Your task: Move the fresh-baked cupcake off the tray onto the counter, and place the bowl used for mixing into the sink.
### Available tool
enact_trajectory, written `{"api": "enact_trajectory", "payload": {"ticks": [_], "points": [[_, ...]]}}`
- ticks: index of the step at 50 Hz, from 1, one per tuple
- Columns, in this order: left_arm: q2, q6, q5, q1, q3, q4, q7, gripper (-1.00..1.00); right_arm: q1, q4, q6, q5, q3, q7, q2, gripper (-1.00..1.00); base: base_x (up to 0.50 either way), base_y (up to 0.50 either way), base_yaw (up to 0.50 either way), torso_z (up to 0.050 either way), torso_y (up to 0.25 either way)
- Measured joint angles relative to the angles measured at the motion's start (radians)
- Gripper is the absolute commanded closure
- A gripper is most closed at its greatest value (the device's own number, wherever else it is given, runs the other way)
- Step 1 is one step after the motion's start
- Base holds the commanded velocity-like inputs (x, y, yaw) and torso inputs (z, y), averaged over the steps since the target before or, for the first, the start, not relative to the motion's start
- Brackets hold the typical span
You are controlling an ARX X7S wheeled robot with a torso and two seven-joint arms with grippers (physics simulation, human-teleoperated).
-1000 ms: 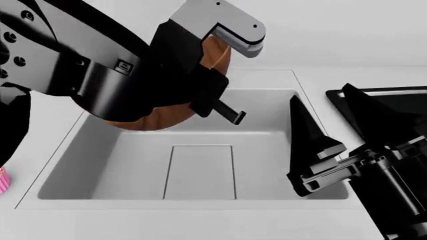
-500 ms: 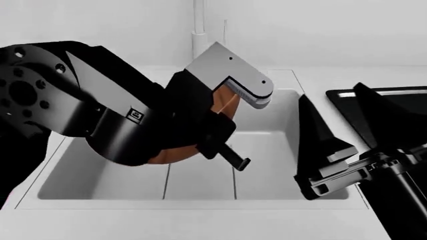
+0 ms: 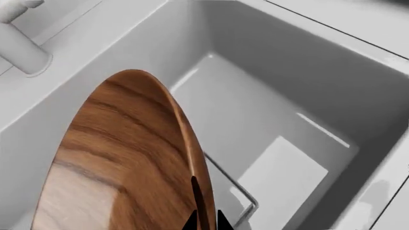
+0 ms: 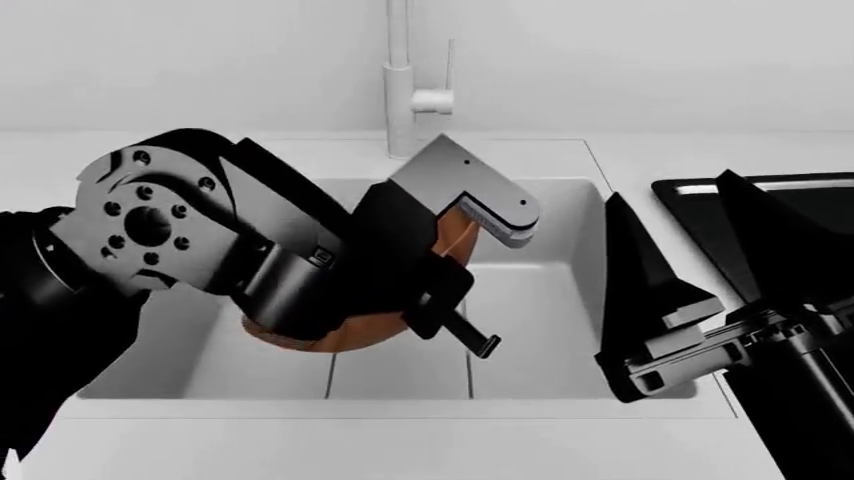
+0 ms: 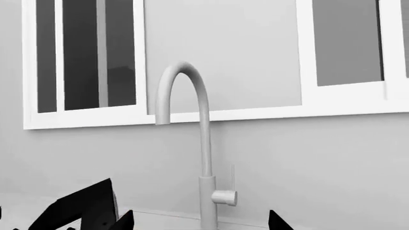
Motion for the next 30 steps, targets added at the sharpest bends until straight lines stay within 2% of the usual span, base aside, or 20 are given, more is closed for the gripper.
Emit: {"api": "enact_trajectory", "payload": {"ticks": [30], "points": [[0.068,0.055,0.239,0.061,0.081,-0.159,0.178,1.00,-0.017,0.016,-0.014,-0.006,0.006,-0.004,0.006,-1.00,0.00,0.00,0.00,0.000,0.000]]}}
